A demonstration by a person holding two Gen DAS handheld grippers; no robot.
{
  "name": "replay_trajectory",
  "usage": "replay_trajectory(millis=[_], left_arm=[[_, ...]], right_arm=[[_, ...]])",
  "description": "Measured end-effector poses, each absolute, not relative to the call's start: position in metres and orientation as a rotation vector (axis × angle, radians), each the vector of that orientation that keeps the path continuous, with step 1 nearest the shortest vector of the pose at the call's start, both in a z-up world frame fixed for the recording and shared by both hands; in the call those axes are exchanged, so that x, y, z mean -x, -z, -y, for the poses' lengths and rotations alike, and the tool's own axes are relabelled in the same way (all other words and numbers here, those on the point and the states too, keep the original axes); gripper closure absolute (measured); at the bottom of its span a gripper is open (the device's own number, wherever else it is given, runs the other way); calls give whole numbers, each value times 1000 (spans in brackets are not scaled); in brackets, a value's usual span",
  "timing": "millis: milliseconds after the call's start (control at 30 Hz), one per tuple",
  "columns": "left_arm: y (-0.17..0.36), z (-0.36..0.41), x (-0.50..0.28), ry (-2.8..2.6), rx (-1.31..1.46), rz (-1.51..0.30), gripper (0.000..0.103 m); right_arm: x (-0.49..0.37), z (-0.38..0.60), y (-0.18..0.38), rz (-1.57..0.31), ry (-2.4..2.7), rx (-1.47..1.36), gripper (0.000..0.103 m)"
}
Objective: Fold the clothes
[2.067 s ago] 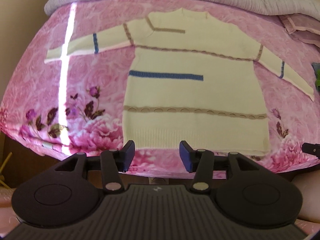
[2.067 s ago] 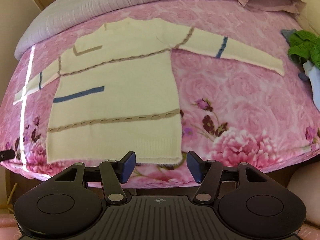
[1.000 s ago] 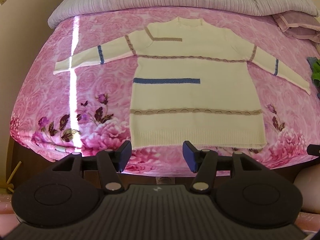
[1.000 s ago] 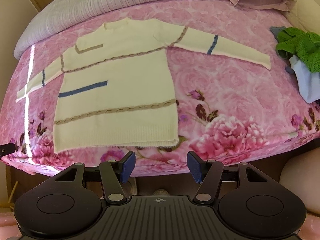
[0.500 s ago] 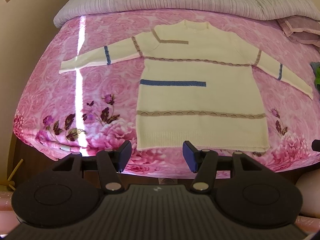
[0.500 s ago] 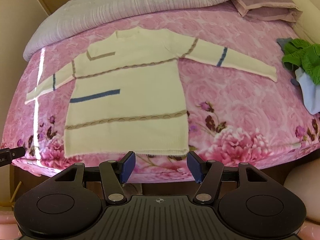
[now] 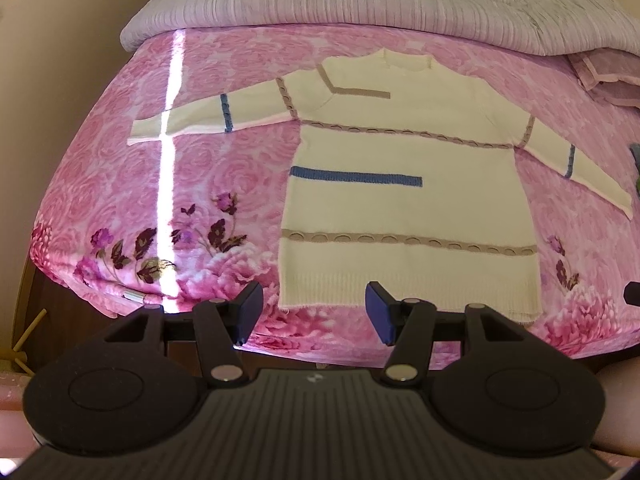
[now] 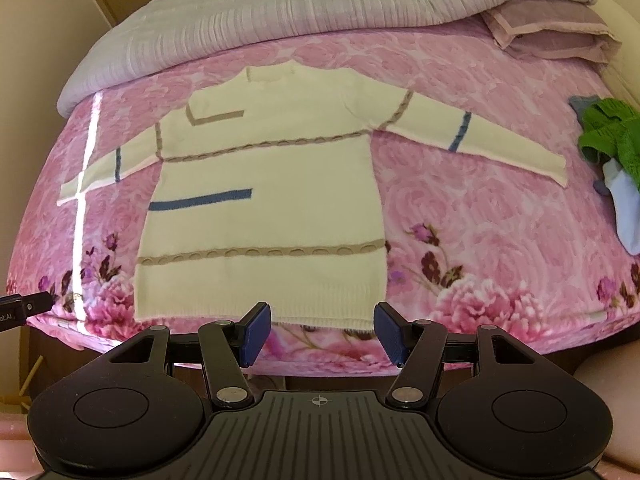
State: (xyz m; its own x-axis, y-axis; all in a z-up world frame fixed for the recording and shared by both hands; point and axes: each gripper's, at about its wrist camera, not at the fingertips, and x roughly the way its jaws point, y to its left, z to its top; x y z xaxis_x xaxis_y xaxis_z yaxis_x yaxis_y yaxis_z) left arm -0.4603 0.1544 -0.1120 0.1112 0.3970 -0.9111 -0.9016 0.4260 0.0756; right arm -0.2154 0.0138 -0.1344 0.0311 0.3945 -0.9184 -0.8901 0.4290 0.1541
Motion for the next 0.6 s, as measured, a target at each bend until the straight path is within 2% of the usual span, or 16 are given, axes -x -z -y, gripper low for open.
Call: replay_trajectory(millis=[367,600], left_arm=[[129,-186,446,-1048,626,-1029,50],[158,-251,463,-1093,776,-938,50]], right_arm=[[185,-31,146,-1140,-1040,519,42],[148,-50,158,-1113,-985,409,42]])
